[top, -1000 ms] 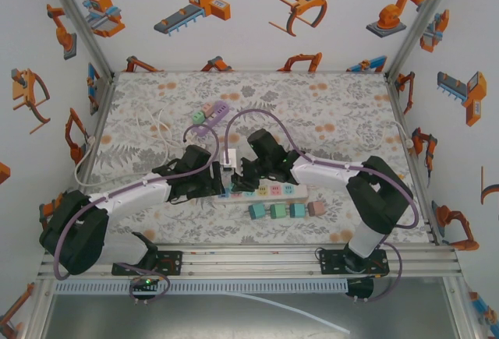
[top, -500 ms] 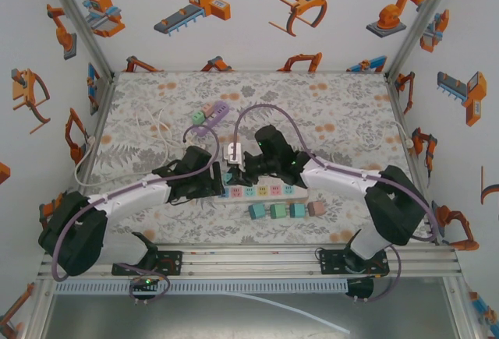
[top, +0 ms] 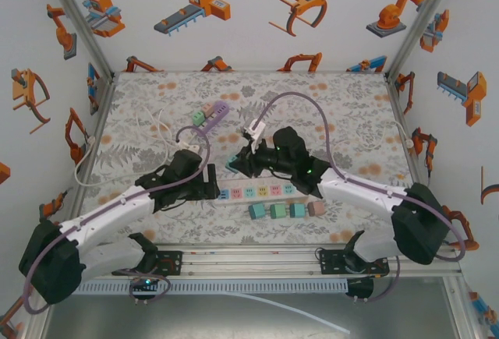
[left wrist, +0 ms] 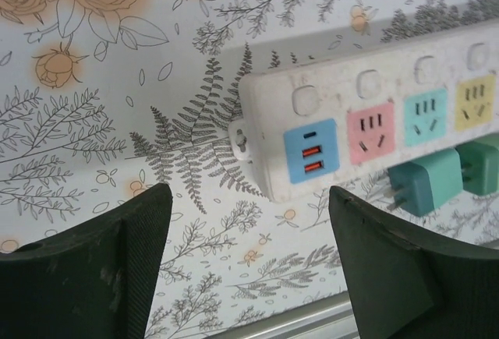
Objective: Pull the plug off the socket
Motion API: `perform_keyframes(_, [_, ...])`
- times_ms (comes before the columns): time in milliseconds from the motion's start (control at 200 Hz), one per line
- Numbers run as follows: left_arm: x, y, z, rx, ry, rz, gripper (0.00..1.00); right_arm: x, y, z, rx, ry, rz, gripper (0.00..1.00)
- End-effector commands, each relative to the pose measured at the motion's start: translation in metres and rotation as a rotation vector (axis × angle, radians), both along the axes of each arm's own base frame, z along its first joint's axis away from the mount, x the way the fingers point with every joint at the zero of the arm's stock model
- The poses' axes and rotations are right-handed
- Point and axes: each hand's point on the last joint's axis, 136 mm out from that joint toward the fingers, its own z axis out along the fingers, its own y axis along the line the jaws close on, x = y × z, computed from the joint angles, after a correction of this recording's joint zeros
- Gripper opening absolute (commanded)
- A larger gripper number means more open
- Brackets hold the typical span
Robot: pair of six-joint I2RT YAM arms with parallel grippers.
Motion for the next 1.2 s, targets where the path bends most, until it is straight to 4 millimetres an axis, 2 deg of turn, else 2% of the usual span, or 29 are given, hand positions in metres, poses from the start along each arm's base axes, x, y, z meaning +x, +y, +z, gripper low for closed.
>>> perform_keyframes(0, [-0.005,0.0,0.035,0.01,-0.092,-0.094,0.76,0.017,-0.019,0.029,0.167,0.154,-0.241,0.16])
perform_keyframes(90, [-0.013,-0.002,0.062,-0.022,-0.175,-0.175,0.76,0.017,-0.03,0.031,0.195,0.216,-0.334,0.16])
perform_keyframes(220, [-0.031,-0.005,0.097,-0.045,-0.299,-0.334,0.77,0.017,-0.053,0.019,0.275,0.356,-0.51,0.15])
perform_keyframes(330, [-0.054,-0.01,0.12,-0.044,-0.384,-0.515,0.79,0.004,-0.059,0.011,0.32,0.421,-0.575,0.14])
perform_keyframes(451, [-0.078,-0.01,0.135,-0.015,-0.439,-0.689,0.8,-0.01,-0.058,-0.006,0.305,0.502,-0.619,0.14])
perform_keyframes(581, [-0.103,-0.009,0.13,0.053,-0.462,-0.907,0.85,-0.026,-0.054,-0.023,0.292,0.558,-0.648,0.14])
perform_keyframes(671, [-0.111,-0.006,0.123,0.104,-0.478,-0.998,0.88,-0.037,-0.051,-0.032,0.289,0.566,-0.666,0.14])
perform_keyframes(951, [-0.122,-0.007,0.107,0.132,-0.542,-1.12,0.94,-0.063,-0.03,-0.072,0.198,0.57,-0.674,0.14])
perform_keyframes(1162, [-0.128,-0.005,0.096,0.138,-0.551,-1.157,1.0,-0.071,-0.018,-0.101,0.152,0.574,-0.684,0.14])
perform_keyframes(1192, [-0.129,-0.005,0.095,0.138,-0.551,-1.162,0.98,-0.072,-0.016,-0.106,0.149,0.577,-0.682,0.14])
